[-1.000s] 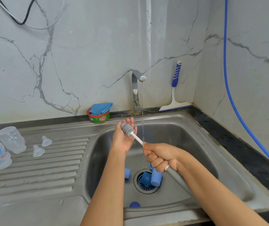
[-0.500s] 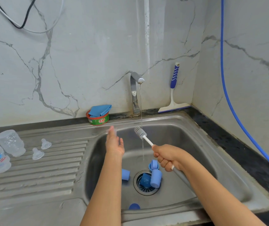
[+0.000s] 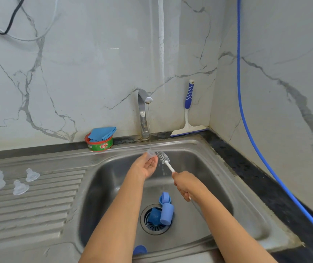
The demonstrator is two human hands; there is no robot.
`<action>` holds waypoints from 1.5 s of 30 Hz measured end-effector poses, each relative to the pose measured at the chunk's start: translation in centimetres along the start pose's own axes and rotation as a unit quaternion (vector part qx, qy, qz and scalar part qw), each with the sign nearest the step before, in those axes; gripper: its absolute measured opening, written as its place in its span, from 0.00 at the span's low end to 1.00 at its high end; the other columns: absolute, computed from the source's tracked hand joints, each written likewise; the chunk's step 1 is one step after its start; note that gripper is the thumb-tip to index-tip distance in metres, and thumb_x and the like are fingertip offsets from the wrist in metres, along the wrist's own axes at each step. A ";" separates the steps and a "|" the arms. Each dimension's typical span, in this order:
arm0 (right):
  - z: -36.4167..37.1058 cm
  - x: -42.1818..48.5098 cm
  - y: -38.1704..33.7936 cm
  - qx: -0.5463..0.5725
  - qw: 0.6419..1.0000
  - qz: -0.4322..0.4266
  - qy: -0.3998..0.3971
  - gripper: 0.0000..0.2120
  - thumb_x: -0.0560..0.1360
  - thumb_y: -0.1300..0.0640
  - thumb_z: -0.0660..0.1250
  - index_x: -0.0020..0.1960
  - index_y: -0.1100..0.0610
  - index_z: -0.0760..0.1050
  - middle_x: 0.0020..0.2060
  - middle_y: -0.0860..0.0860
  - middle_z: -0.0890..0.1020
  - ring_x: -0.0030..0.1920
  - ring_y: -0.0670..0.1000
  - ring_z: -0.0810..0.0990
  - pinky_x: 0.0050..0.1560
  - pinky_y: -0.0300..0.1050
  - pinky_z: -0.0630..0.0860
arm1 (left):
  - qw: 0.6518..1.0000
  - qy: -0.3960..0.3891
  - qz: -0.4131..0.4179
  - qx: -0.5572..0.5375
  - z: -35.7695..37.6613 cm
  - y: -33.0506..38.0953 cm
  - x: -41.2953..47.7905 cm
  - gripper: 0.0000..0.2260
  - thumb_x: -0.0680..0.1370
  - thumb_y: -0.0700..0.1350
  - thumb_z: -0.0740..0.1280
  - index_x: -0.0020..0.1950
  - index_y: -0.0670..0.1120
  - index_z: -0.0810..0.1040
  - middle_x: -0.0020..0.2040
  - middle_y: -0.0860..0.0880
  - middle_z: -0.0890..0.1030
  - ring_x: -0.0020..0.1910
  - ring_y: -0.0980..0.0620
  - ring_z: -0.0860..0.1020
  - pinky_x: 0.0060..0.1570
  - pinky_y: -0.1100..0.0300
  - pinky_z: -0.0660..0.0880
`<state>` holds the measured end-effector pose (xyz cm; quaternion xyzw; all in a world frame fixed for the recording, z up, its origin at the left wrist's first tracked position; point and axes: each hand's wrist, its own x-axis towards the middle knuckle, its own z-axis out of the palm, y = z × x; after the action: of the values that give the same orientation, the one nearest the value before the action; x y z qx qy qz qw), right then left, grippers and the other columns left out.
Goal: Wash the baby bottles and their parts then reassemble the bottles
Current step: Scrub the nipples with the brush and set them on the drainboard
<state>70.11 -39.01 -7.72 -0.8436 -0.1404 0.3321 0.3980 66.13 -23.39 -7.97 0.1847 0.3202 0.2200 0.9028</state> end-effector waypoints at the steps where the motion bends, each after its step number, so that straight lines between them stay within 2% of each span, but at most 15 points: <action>1: -0.1 0.1 0.0 -0.001 1.000 -0.001 0.004 0.15 0.80 0.50 0.53 0.39 0.57 0.67 0.25 0.50 0.65 0.20 0.48 0.59 0.23 0.35 0.58 | 1.000 0.002 -0.016 -0.021 0.1 0.0 0.5 0.10 0.77 0.37 0.67 0.57 0.35 0.73 0.45 0.39 0.78 0.40 0.47 0.79 0.39 0.57 0.80; 8: 0.0 0.3 -0.1 -0.003 1.000 0.009 -0.001 0.16 0.80 0.48 0.53 0.40 0.57 0.68 0.27 0.50 0.66 0.22 0.48 0.59 0.22 0.36 0.58 | 0.998 0.005 -0.038 0.058 -0.6 0.0 1.3 0.10 0.76 0.42 0.70 0.52 0.37 0.77 0.34 0.42 0.82 0.26 0.51 0.80 0.26 0.63 0.78; 11: 0.0 0.3 -0.1 -0.004 1.000 0.013 0.006 0.16 0.80 0.49 0.53 0.39 0.58 0.68 0.27 0.51 0.66 0.22 0.48 0.59 0.23 0.36 0.58 | 0.984 0.026 0.047 0.173 -0.9 0.0 1.7 0.05 0.76 0.39 0.70 0.50 0.39 0.78 0.39 0.42 0.82 0.33 0.52 0.80 0.26 0.65 0.78; 15: -0.1 0.4 -0.1 -0.011 1.000 0.021 0.010 0.16 0.80 0.50 0.53 0.39 0.58 0.67 0.27 0.51 0.66 0.23 0.48 0.59 0.24 0.35 0.58 | 0.893 0.079 0.230 0.378 -1.1 0.3 2.4 0.07 0.73 0.34 0.69 0.43 0.45 0.77 0.50 0.42 0.82 0.44 0.49 0.80 0.48 0.60 0.80; 18: -0.1 0.3 -0.1 -0.021 0.999 0.023 0.015 0.16 0.80 0.50 0.53 0.39 0.58 0.66 0.27 0.51 0.66 0.23 0.48 0.59 0.24 0.35 0.58 | 0.870 0.070 0.247 0.421 -1.1 0.4 2.4 0.07 0.75 0.36 0.67 0.43 0.48 0.79 0.51 0.44 0.83 0.48 0.49 0.80 0.57 0.55 0.77; 22: -0.1 0.4 0.0 -0.026 0.999 0.021 0.017 0.16 0.80 0.50 0.53 0.38 0.58 0.67 0.27 0.51 0.66 0.22 0.48 0.59 0.24 0.35 0.58 | 0.928 0.049 0.186 0.320 -0.9 0.6 2.3 0.05 0.78 0.33 0.65 0.48 0.40 0.78 0.45 0.44 0.80 0.44 0.50 0.80 0.47 0.58 0.81; 25: 0.0 0.4 0.0 -0.023 0.999 0.022 0.004 0.16 0.80 0.49 0.53 0.39 0.57 0.67 0.27 0.50 0.66 0.23 0.48 0.59 0.25 0.35 0.58 | 0.981 0.020 0.093 0.170 -0.4 0.9 0.9 0.04 0.79 0.33 0.63 0.52 0.34 0.75 0.43 0.41 0.79 0.41 0.49 0.79 0.53 0.60 0.76; 27: 0.2 0.3 0.0 -0.031 0.999 0.018 -0.003 0.16 0.80 0.49 0.53 0.39 0.57 0.68 0.27 0.50 0.66 0.23 0.48 0.59 0.24 0.35 0.58 | 0.984 0.019 0.072 0.162 -0.4 1.0 0.0 0.03 0.79 0.34 0.63 0.48 0.36 0.76 0.42 0.41 0.79 0.41 0.49 0.78 0.52 0.60 0.77; 30: 0.4 0.2 0.0 -0.049 0.999 0.004 -0.007 0.15 0.79 0.49 0.53 0.40 0.58 0.68 0.27 0.51 0.66 0.23 0.49 0.60 0.24 0.36 0.59 | 0.967 0.053 0.108 0.224 -0.9 1.2 -0.2 0.01 0.77 0.34 0.67 0.46 0.38 0.76 0.41 0.41 0.80 0.38 0.50 0.79 0.33 0.64 0.80; 32: 0.7 0.0 0.0 -0.069 0.998 -0.012 -0.006 0.15 0.79 0.50 0.53 0.40 0.58 0.68 0.28 0.51 0.67 0.23 0.49 0.61 0.24 0.37 0.60 | 0.919 0.088 0.202 0.326 -1.6 1.9 -0.1 0.03 0.76 0.35 0.69 0.47 0.41 0.76 0.44 0.42 0.80 0.40 0.49 0.79 0.33 0.63 0.79; 35: 1.1 -0.9 -0.1 -0.110 0.993 -0.038 0.003 0.15 0.80 0.50 0.52 0.44 0.59 0.70 0.30 0.51 0.70 0.25 0.49 0.63 0.25 0.37 0.62 | 0.721 0.113 0.380 0.568 -3.0 3.2 -0.9 0.06 0.75 0.41 0.69 0.50 0.46 0.75 0.48 0.47 0.80 0.46 0.48 0.79 0.45 0.56 0.76; 37: 1.6 -1.7 -0.4 -0.137 0.989 -0.057 0.003 0.14 0.80 0.51 0.51 0.47 0.59 0.71 0.31 0.51 0.70 0.26 0.49 0.64 0.25 0.38 0.63 | 0.641 0.109 0.411 0.639 -4.1 4.3 -2.4 0.05 0.75 0.42 0.69 0.50 0.47 0.76 0.47 0.50 0.81 0.47 0.50 0.79 0.48 0.55 0.76; 39: 2.0 -2.3 -0.7 -0.166 0.983 -0.075 0.008 0.15 0.80 0.52 0.51 0.47 0.60 0.71 0.31 0.51 0.69 0.26 0.49 0.65 0.25 0.39 0.63 | 0.619 0.117 0.398 0.667 -4.9 5.5 -3.6 0.05 0.76 0.40 0.68 0.50 0.47 0.77 0.43 0.52 0.79 0.45 0.52 0.79 0.44 0.60 0.74; 42: 3.4 -3.3 -1.6 -0.195 0.976 -0.099 0.012 0.15 0.80 0.52 0.51 0.48 0.60 0.72 0.31 0.52 0.70 0.26 0.49 0.66 0.25 0.39 0.63 | 0.527 0.145 0.365 0.753 -6.4 7.5 -6.2 0.08 0.75 0.36 0.63 0.46 0.50 0.76 0.41 0.54 0.78 0.43 0.53 0.80 0.38 0.64 0.67; 45: 4.6 -4.0 -3.0 -0.212 0.969 -0.124 0.009 0.15 0.82 0.53 0.50 0.47 0.61 0.71 0.32 0.52 0.70 0.27 0.49 0.66 0.25 0.40 0.63 | 0.531 0.201 0.396 0.722 -8.2 9.8 -8.3 0.05 0.75 0.41 0.66 0.47 0.51 0.79 0.46 0.52 0.82 0.48 0.49 0.79 0.45 0.59 0.72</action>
<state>64.12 -36.47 -5.76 -0.8877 -0.3073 0.2351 0.2497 52.20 -17.91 -5.19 0.8326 0.4368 0.2797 0.1944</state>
